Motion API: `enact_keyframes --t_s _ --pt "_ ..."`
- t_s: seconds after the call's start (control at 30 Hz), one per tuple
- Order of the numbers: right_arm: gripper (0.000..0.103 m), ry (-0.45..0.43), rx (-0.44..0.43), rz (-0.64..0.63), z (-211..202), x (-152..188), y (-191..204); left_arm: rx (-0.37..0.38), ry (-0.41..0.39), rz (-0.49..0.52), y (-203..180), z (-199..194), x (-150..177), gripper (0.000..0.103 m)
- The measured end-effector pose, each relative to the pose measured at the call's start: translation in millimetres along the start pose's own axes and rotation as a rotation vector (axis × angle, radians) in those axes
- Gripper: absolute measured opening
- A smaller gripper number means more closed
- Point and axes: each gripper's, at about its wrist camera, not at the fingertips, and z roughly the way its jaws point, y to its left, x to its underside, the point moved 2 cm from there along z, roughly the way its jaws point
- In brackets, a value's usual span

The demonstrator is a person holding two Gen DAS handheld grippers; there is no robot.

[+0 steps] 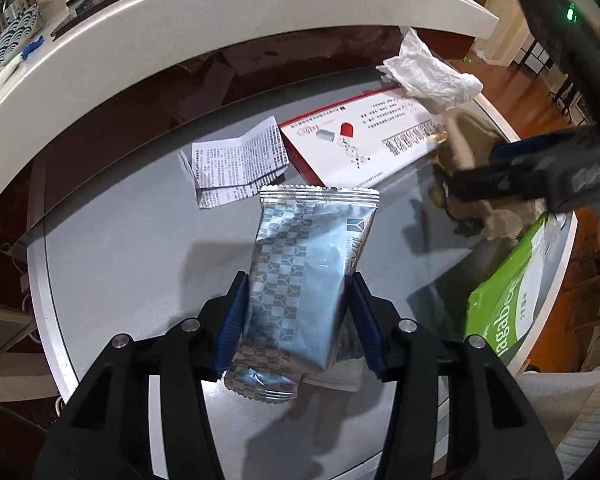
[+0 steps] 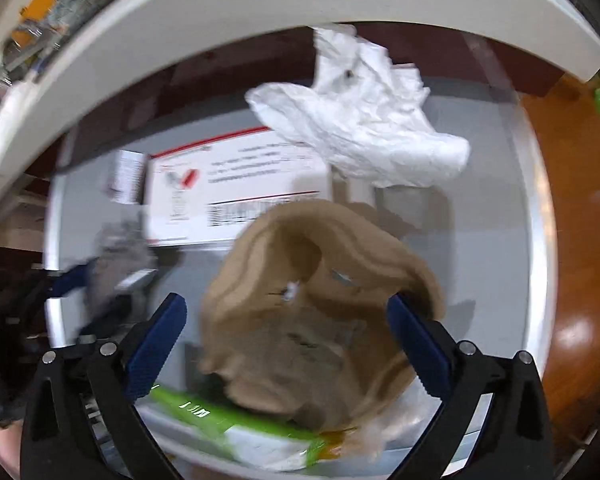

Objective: Collect trash
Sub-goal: 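Lift the foil packet with left tool while right tool lifts the pulp carrier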

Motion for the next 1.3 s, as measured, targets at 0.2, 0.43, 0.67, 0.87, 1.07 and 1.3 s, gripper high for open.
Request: enact_keyframes --t_s 0.2,0.43,0.67,0.87,1.07,1.3 --pt "0.099 0.007 0.036 -0.02 5.9 1.2 0.6 0.016 -0.006 -0.025 14.6 -3.2 3.3 0.051" --pt "0.099 -0.032 0.038 -0.051 -8.1 3.8 0.7 0.022 0.001 -0.019 9.1 2.9 1.1 0.051" --pt "0.099 -0.106 -0.034 -0.2 -39.0 2.3 -7.8 0.044 0.002 -0.017 1.0 13.2 -7.1 0.052" --pt "0.099 -0.037 -0.004 -0.438 -21.6 2.5 5.2 0.063 0.0 -0.022 3.9 10.5 -4.9 0.052" --pt "0.099 0.005 0.028 -0.5 -0.4 -7.4 16.9 0.066 0.001 -0.019 3.8 8.7 -2.6 0.052" --pt "0.099 0.056 0.066 -0.534 21.3 -6.7 24.9 0.065 0.001 -0.037 6.3 11.8 -6.3 0.052"
